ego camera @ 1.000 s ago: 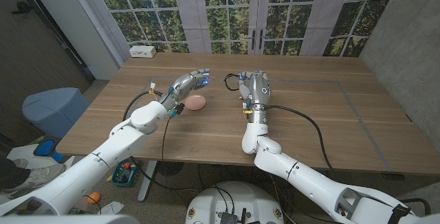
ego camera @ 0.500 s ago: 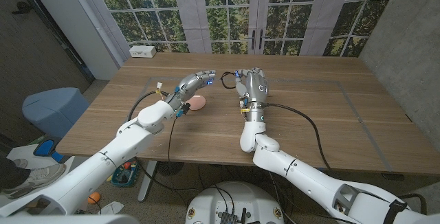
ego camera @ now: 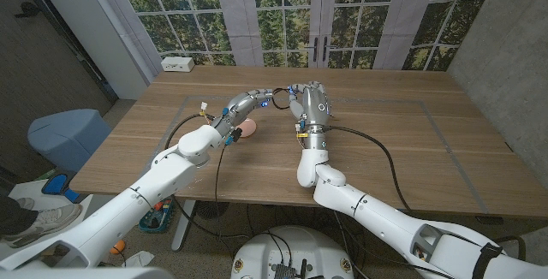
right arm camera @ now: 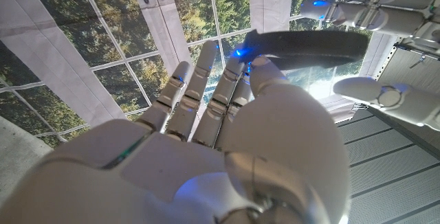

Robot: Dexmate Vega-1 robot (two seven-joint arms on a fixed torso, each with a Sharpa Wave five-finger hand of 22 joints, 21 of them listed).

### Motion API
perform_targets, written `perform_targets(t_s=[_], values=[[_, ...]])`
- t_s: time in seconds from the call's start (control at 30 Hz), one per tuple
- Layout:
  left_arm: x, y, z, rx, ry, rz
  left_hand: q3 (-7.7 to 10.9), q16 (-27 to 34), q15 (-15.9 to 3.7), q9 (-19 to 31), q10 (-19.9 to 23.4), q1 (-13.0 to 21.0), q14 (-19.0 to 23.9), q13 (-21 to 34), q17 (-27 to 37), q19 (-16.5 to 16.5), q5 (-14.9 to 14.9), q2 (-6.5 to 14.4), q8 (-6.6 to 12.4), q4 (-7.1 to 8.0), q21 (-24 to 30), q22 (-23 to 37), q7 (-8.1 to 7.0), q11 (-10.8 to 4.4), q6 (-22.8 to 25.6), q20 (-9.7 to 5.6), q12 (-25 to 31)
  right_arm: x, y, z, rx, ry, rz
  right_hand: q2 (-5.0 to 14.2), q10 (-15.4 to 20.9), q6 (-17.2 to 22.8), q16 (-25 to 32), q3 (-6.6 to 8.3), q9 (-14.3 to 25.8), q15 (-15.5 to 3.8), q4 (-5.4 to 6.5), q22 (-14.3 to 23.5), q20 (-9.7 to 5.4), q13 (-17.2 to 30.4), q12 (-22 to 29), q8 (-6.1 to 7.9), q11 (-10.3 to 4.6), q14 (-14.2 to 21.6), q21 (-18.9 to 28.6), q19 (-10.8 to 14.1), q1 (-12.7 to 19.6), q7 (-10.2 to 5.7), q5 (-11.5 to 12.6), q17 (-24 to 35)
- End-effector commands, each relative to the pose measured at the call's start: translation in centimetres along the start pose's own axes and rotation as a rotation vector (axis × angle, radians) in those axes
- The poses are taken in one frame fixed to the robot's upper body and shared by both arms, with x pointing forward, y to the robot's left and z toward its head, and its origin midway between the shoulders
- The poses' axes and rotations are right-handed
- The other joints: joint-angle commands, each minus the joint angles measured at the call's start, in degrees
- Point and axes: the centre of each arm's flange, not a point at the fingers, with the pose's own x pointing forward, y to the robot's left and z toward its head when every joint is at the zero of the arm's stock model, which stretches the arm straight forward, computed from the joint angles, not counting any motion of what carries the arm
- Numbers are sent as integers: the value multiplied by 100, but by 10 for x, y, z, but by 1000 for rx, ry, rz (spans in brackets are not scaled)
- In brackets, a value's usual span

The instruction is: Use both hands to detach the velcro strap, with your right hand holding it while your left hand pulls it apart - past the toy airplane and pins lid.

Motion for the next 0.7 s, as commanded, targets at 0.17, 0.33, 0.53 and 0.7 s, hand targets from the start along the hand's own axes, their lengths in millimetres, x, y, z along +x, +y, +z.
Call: perform_targets(t_s=[0.17,0.33,0.53,0.7], values=[[5,-4,0,-8,25,1,43,43,8,31,202,256,88,51,34,81,85,246,71,21,-47,21,21,-22,156,68,75,7,1,8,40,-41,-10,-30,95,58,-16,21,4,-859,16,21,10,24,30,-4,-73,50,36,7,26,8,27,34],[6,-4,-2,-20,26,1,84,59,16,41,374,439,118,93,42,112,128,464,102,21,-56,26,32,-87,248,108,144,8,0,13,65,-59,-13,-28,92,65,-19,29,2,-876,16,21,7,24,27,-11,-70,69,39,7,36,14,30,54],[8,-5,-1,-37,18,-4,90,71,19,51,508,599,138,157,45,142,163,665,191,17,-64,31,-15,-98,505,140,214,9,-1,17,97,-71,-15,-27,103,74,-27,35,1,-872,20,21,5,20,27,-16,-64,82,43,9,39,19,33,72],[9,-5,-1,-57,6,-3,-21,96,-40,71,773,796,187,309,34,217,195,873,502,4,-73,35,-172,-225,1387,123,354,12,-3,18,120,-66,-20,-36,102,69,-33,33,0,-866,27,21,9,27,28,-26,-84,97,47,11,29,17,34,90]])
